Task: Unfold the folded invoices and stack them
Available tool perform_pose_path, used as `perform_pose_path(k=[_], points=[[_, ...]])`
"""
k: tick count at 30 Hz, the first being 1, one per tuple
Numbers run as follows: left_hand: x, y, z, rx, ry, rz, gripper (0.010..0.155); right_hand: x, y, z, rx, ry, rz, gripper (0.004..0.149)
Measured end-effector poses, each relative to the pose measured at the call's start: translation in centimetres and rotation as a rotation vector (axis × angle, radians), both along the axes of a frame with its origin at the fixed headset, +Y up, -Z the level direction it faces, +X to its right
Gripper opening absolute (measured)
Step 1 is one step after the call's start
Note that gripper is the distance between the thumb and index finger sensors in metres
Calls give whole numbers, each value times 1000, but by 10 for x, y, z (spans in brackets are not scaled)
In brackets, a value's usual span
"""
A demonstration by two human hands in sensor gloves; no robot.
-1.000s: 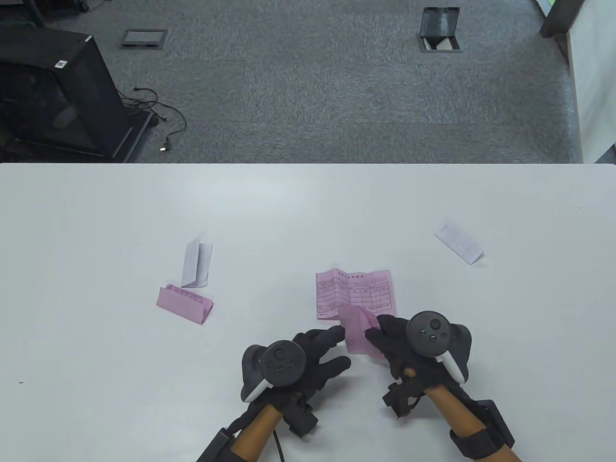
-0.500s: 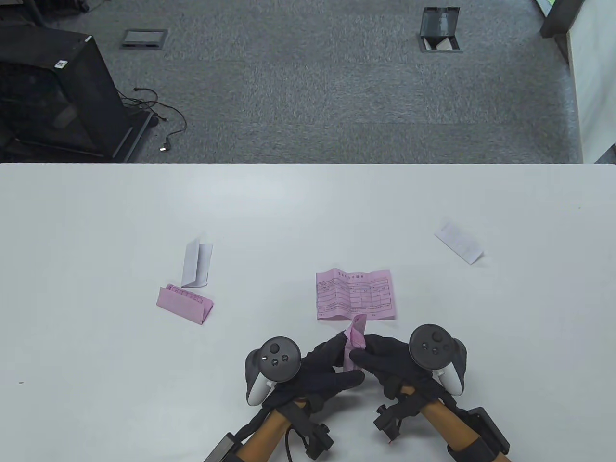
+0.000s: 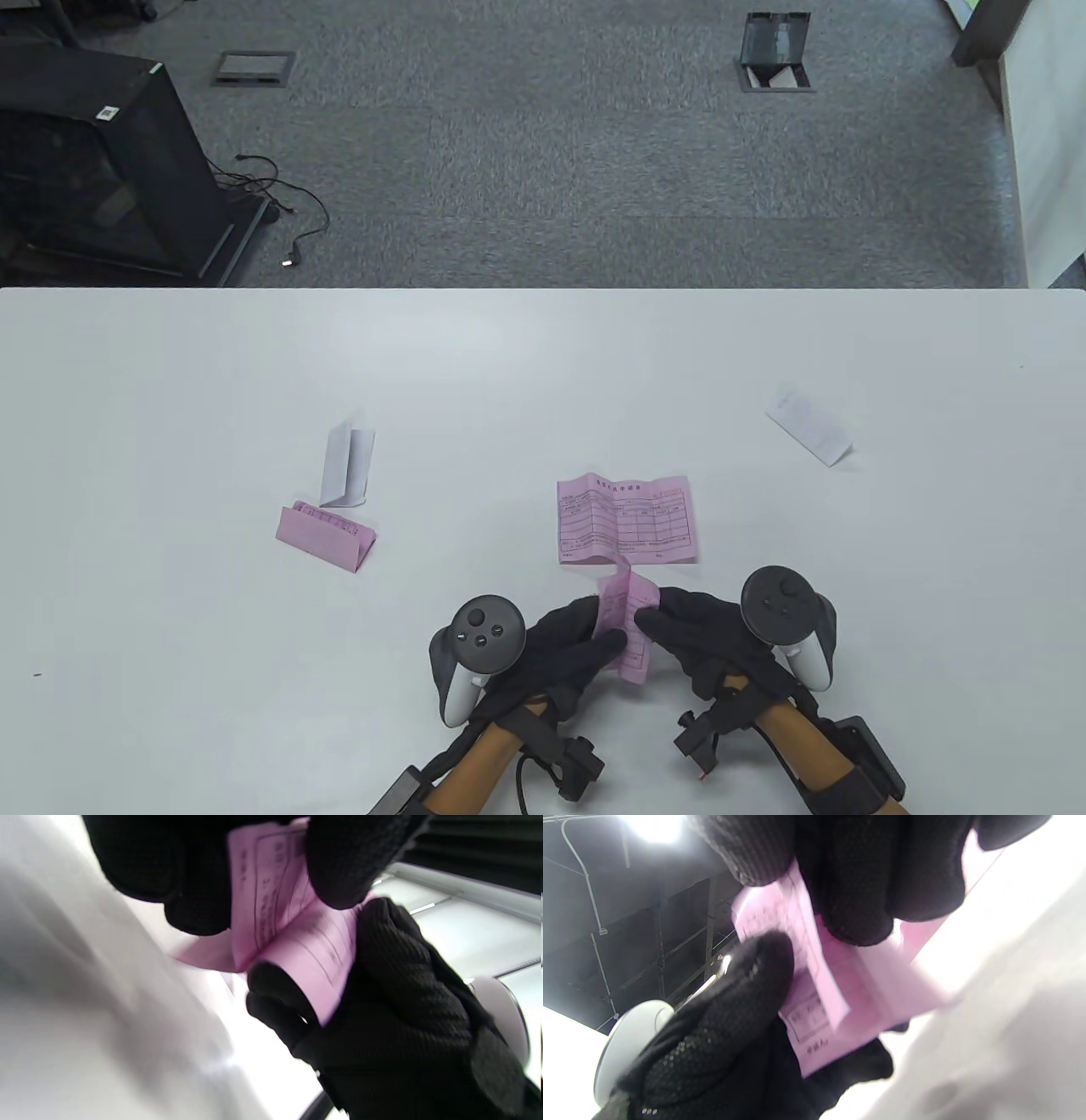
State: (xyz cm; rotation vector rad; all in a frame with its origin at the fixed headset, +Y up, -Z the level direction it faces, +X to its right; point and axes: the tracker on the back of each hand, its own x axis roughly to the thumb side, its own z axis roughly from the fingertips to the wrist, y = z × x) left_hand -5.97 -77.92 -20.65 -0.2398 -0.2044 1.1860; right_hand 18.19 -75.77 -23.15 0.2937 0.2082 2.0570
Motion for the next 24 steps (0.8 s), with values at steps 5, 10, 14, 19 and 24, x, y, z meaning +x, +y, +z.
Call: perform_pose_path(k=[5, 10, 14, 19, 24], points=[[-11, 1, -2, -19, 71, -46, 42, 19, 6, -6, 42, -41, 83, 38], [-30, 6, -2, -74, 179, -134, 42, 41, 6, -10, 37, -85, 218, 38], [-35, 7, -4, -101, 190, -272, 41, 41, -1, -11, 38, -104, 319, 38], [-28, 8, -5, -80, 125, -501, 49, 30, -3, -7, 31, -90, 512, 38], [-18, 10, -4, -78, 69, -647, 58, 22, -6, -4, 72, -52, 707, 38]])
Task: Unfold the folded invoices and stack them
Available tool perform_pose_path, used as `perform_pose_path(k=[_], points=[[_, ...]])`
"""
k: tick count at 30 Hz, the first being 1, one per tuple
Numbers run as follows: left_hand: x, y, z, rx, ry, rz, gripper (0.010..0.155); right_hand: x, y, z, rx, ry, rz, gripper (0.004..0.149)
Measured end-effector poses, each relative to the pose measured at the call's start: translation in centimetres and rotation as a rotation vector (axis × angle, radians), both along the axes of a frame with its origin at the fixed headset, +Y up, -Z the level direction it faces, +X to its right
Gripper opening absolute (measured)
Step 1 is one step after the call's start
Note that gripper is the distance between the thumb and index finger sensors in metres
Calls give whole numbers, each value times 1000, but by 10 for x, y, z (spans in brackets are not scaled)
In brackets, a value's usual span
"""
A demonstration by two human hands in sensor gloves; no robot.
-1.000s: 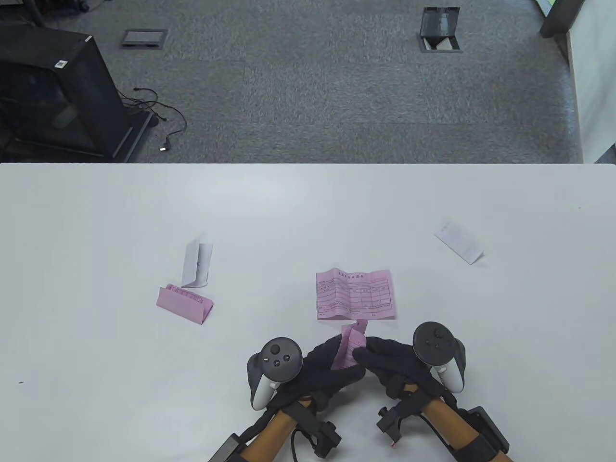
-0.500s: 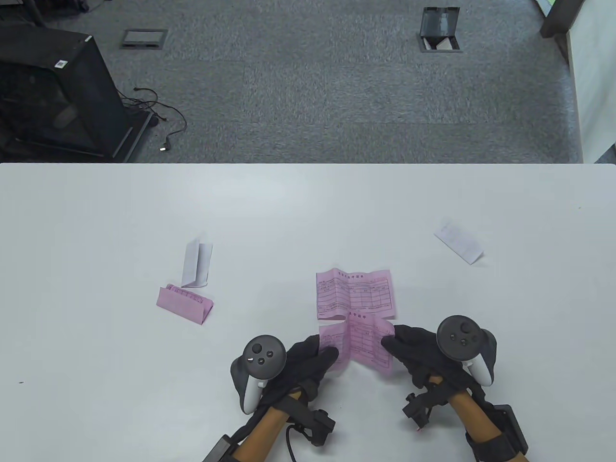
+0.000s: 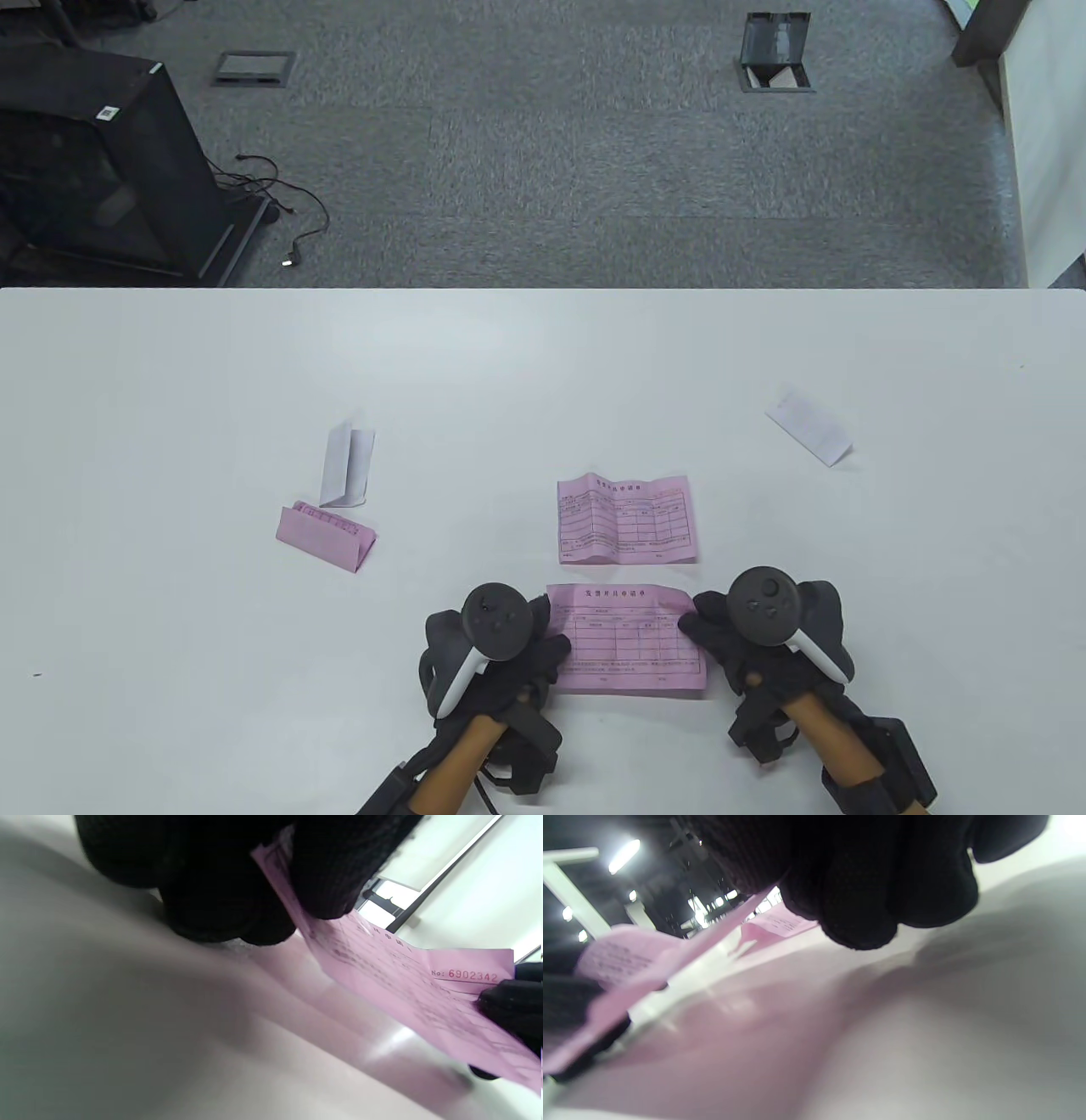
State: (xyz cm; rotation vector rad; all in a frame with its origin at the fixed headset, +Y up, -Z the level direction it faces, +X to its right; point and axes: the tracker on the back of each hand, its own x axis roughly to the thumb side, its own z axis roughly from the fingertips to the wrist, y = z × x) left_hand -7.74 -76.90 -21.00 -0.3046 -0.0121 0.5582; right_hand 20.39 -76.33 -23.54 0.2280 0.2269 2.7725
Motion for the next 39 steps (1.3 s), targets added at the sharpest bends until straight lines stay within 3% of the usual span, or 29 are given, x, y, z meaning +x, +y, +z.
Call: perform_pose_path(k=[11, 17, 20, 24, 28, 32, 36, 39], points=[[19, 0, 5, 24, -80, -384, 85, -12, -4, 5, 46, 4, 150, 38], [26, 4, 13, 134, -122, -589, 102, -13, -4, 7, 53, -10, 214, 38], [25, 1, 11, 117, -166, -552, 97, -12, -4, 6, 39, -22, 223, 38], [20, -2, 7, 56, -184, -508, 68, -12, -2, 6, 22, -35, 234, 39], [16, -4, 5, 25, -214, -469, 70, -5, 4, 4, -2, -57, 256, 42], [8, -4, 1, -106, -246, -381, 74, 9, 25, 7, 161, -127, 230, 44], [11, -7, 2, -60, -244, -415, 75, -11, 39, 18, 340, 24, 141, 46], [13, -8, 3, -32, -244, -433, 75, -43, 36, 23, 327, 176, 182, 47]])
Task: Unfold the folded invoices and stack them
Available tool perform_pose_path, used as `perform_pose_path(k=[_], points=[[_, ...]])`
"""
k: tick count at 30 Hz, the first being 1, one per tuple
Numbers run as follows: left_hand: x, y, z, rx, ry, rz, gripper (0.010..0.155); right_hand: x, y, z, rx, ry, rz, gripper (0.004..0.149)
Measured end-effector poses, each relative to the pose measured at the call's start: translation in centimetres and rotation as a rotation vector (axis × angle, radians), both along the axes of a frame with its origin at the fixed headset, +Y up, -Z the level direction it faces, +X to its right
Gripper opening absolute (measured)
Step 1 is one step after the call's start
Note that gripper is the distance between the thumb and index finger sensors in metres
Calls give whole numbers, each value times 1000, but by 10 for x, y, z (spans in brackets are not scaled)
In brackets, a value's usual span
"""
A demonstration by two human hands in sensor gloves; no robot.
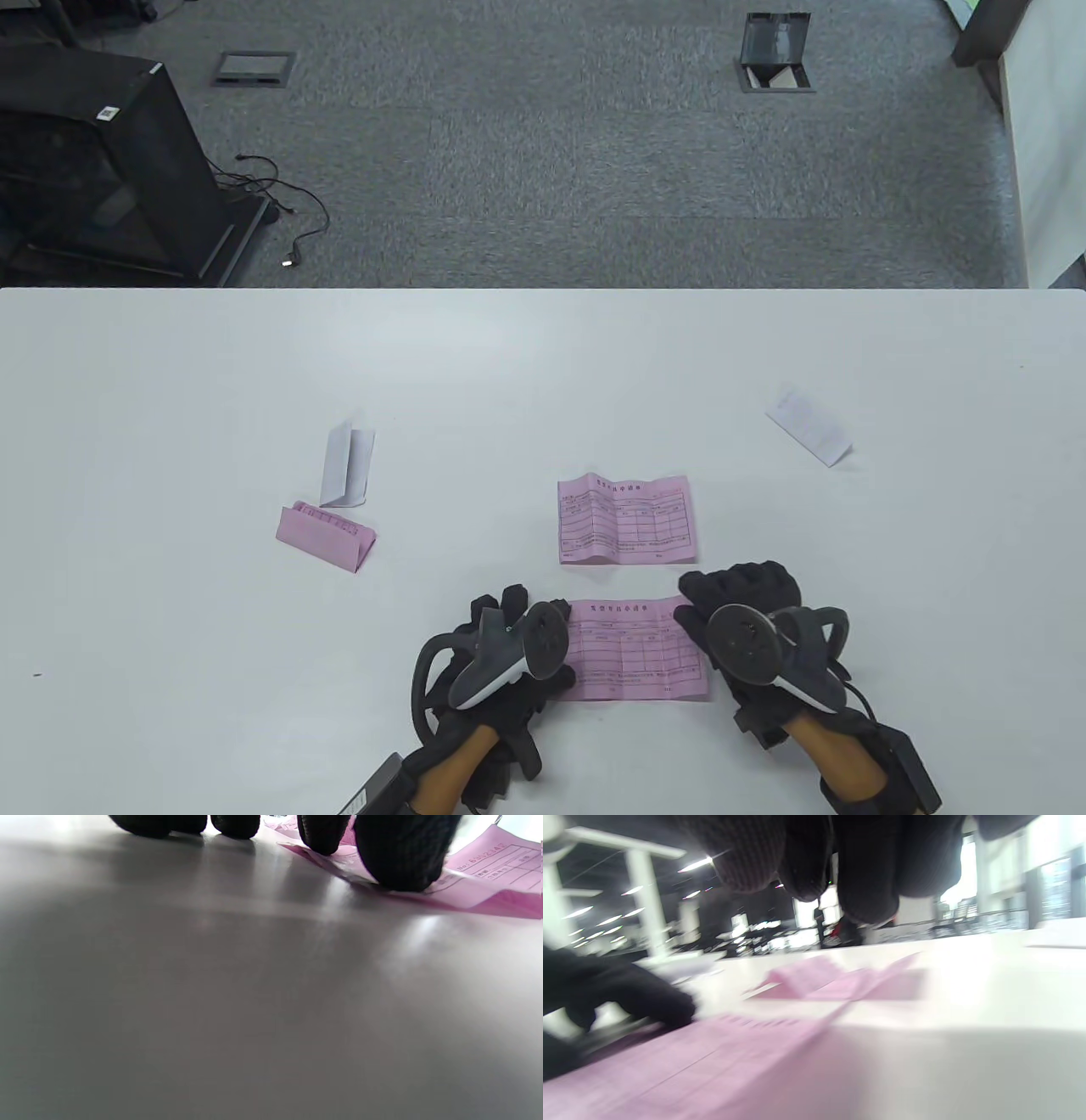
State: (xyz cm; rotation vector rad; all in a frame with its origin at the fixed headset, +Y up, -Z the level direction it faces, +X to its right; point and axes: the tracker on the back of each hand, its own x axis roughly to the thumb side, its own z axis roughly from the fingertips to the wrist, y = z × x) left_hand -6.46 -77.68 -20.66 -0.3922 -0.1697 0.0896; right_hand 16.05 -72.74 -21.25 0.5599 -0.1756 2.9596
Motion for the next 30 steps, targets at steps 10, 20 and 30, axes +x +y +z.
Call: perform_pose_path(k=[10, 20, 30], points=[[5, 0, 0, -6, -13, -11, 75, -73, -33, -1, -185, 164, 240, 55], [6, -1, -1, -18, -21, -17, 75, -65, -43, -2, -163, 130, 347, 57], [1, 0, -2, -39, -17, 0, 75, 0, -41, -8, -172, -12, 372, 56]])
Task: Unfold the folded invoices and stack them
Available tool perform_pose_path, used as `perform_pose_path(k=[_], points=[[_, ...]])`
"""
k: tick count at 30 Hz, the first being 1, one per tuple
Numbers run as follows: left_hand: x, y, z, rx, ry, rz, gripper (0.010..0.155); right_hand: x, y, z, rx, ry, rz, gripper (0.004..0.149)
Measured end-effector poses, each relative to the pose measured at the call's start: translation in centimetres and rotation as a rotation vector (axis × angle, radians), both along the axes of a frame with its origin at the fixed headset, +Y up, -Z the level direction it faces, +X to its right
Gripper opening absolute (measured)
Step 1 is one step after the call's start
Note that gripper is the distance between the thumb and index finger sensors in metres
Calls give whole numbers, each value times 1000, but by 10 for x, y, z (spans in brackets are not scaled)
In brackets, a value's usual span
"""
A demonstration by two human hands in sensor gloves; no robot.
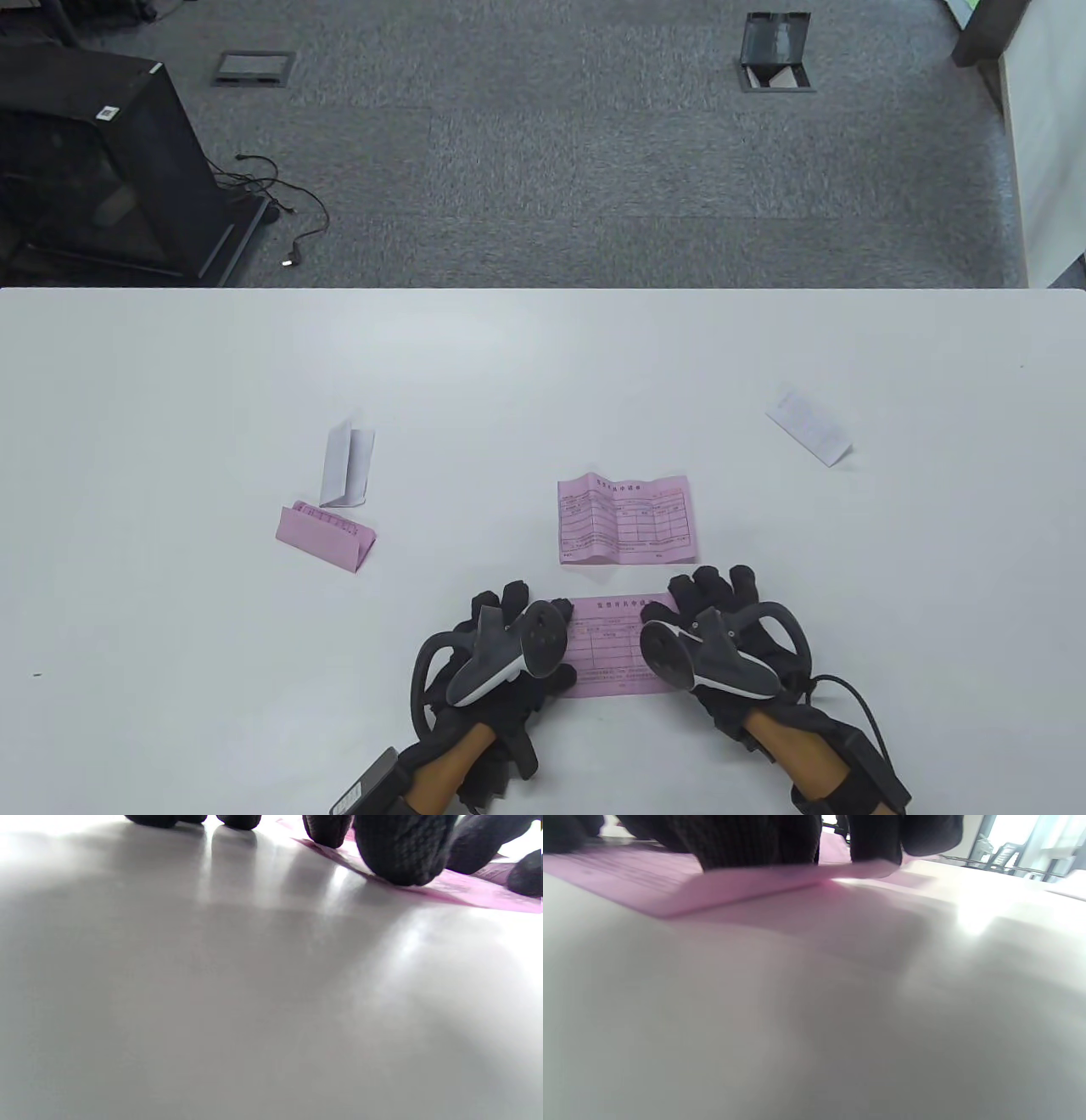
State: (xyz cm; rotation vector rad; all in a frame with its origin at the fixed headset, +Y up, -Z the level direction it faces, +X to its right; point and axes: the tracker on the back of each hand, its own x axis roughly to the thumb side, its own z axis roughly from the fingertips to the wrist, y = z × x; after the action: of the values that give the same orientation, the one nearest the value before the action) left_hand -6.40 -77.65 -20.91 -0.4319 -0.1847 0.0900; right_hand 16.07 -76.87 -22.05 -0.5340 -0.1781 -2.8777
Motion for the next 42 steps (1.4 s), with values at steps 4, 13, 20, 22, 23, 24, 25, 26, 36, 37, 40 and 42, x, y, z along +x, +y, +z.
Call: perform_pose_path(k=[4, 13, 20, 22, 23, 24, 25, 26, 36, 37, 40, 42], points=[[1, 0, 0, 2, -2, -8, 75, 14, 1, -2, -12, -39, -1, 55], [0, 0, 0, 5, -6, -9, 75, 14, 3, -3, 11, -60, 18, 54], [0, 0, 0, 6, -6, -7, 75, 0, 24, 5, 142, -48, -177, 55], [1, 0, 0, 8, -9, -9, 75, -18, 29, 8, 120, -14, -216, 54], [1, 0, 0, 9, -10, -9, 75, -26, 28, 9, 101, 2, -215, 54], [1, 0, 0, 9, -10, -9, 75, -37, 27, 10, 79, 22, -203, 53], [1, 0, 0, 10, -10, -9, 75, -47, 25, 11, 64, 38, -183, 53], [1, -1, 0, 11, -11, -8, 75, -57, 23, 11, 54, 59, -165, 53], [3, 0, 1, 14, -9, -7, 74, -89, 3, 10, -20, 96, -110, 53], [4, 1, 1, 13, -10, -10, 75, -88, 2, 10, -27, 91, -114, 53], [4, 2, 2, 16, -8, -8, 75, -85, -1, 10, -23, 87, -98, 55], [4, 2, 2, 15, -6, -5, 75, -85, -1, 10, -24, 83, -104, 55]])
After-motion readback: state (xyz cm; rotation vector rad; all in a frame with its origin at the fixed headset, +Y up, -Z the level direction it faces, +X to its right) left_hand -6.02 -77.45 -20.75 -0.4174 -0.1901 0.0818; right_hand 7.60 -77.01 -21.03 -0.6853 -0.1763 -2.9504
